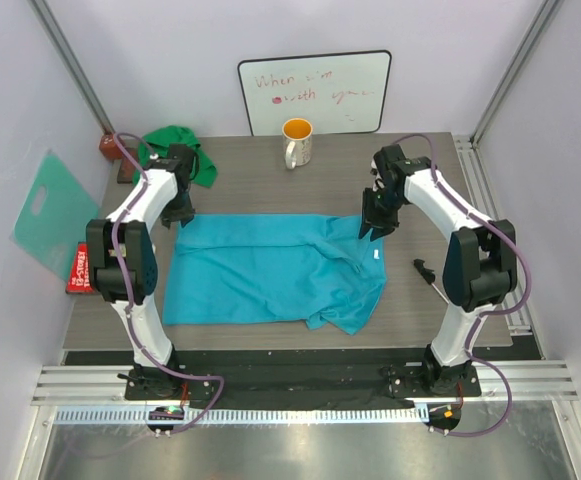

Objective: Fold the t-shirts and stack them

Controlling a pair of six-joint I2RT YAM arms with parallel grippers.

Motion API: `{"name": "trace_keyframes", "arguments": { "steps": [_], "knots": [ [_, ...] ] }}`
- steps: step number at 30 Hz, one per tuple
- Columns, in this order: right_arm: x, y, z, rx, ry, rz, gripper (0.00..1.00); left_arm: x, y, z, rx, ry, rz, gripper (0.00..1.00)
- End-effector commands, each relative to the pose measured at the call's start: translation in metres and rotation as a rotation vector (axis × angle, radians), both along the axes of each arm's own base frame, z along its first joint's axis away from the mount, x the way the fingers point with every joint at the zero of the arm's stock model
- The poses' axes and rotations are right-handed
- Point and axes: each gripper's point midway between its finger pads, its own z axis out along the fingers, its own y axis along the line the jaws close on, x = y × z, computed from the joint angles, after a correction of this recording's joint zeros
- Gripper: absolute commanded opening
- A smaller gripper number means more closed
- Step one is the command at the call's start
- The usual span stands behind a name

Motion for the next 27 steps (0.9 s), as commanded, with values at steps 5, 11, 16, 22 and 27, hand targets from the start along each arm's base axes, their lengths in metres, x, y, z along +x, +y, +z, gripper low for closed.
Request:
{"name": "trace_keyframes", "arguments": {
  "steps": [5, 11, 16, 22, 27],
  "knots": [
    [0.060, 0.003, -0.029, -0.055, -0.103, -0.047, 0.32, 0.029, -0.016, 0.001, -0.067, -0.059, -0.022, 0.38],
    [0.098, 0.007, -0.025, -0.063, -0.172, -0.060, 0.29, 0.039, -0.023, -0.009, -0.095, -0.066, -0.041, 0.35],
    [0.122, 0.008, -0.012, -0.075, -0.228, -0.079, 0.27, 0.045, -0.033, -0.020, -0.132, -0.067, -0.057, 0.25],
    [0.112, 0.000, -0.046, -0.134, -0.107, -0.076, 0.09, 0.045, -0.043, -0.043, -0.156, -0.025, -0.069, 0.04],
    [0.092, -0.006, -0.063, -0.158, -0.042, -0.071, 0.07, 0.038, -0.045, -0.064, -0.157, 0.030, -0.069, 0.00]
  ]
}}
